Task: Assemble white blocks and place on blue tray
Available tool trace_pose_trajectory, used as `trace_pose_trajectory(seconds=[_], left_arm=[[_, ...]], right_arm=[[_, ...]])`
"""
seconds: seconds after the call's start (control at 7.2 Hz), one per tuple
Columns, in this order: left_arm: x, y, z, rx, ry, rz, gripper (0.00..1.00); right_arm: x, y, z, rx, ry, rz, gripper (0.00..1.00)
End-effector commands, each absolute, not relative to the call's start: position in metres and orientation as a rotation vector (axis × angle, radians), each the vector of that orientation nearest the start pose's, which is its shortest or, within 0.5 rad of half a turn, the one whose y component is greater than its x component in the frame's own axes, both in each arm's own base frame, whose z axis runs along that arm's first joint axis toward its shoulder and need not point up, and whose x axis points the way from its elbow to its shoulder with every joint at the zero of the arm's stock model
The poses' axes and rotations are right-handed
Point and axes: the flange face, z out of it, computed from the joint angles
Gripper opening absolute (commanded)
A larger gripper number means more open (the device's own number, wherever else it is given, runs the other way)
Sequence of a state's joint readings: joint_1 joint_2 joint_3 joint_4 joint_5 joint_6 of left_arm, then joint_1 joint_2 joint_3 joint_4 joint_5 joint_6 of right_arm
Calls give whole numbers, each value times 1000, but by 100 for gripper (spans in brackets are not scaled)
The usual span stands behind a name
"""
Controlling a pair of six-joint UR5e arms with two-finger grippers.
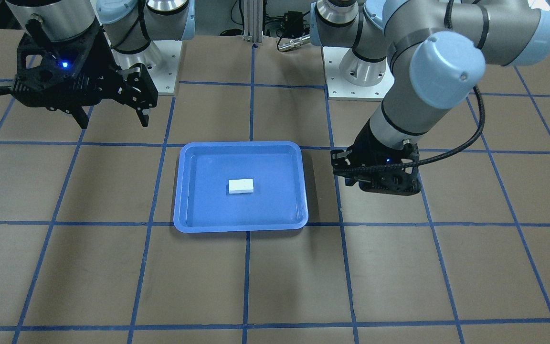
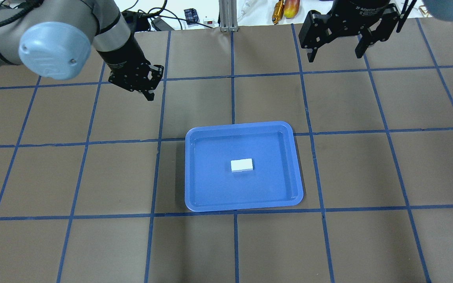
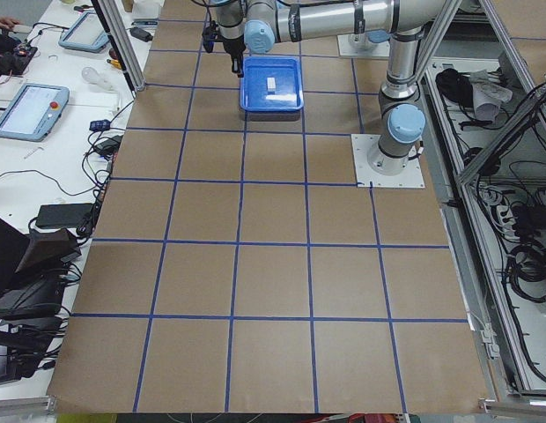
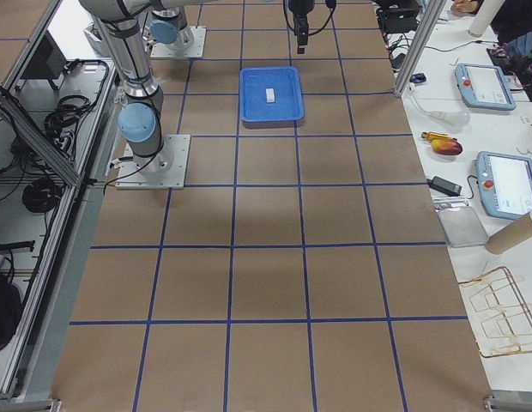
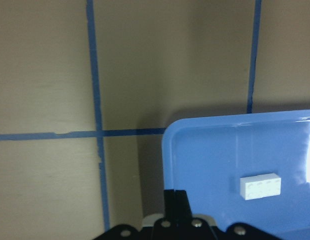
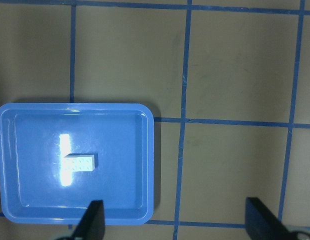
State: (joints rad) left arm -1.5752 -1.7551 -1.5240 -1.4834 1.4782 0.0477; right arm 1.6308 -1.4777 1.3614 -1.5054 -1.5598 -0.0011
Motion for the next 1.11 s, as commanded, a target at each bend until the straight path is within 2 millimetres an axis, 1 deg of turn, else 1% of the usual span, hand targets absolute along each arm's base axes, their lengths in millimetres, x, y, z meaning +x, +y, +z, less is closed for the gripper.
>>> trace_pose_trajectory(seconds=[0.0,0.14,0.28,0.42,0.56,0.69,0.83,0.97], left_arm=[[-89,-524,483,114,3181,38,19],[-79,-510,504,296,3075,-3,45],[-80,-497,519,303,3069,-52,70],[-82,-497,519,221,3079,-79,96],[-91,-504,513,111,3179,-95,100],[-98,-510,510,99,3226,-119,100],[-100,-503,517,65,3222,-133,100],[-99,-499,520,64,3215,-132,100]], right_arm=[[163,-527,522,-132,3131,-31,100],[163,-519,512,-125,3131,-24,100],[162,-512,507,-123,3132,-48,100],[162,-511,507,-130,3132,-60,100],[162,-511,509,-118,3132,-67,100],[160,-513,510,-108,3132,-74,100],[158,-514,512,-101,3133,-82,100],[156,-516,514,-87,3150,-85,100]])
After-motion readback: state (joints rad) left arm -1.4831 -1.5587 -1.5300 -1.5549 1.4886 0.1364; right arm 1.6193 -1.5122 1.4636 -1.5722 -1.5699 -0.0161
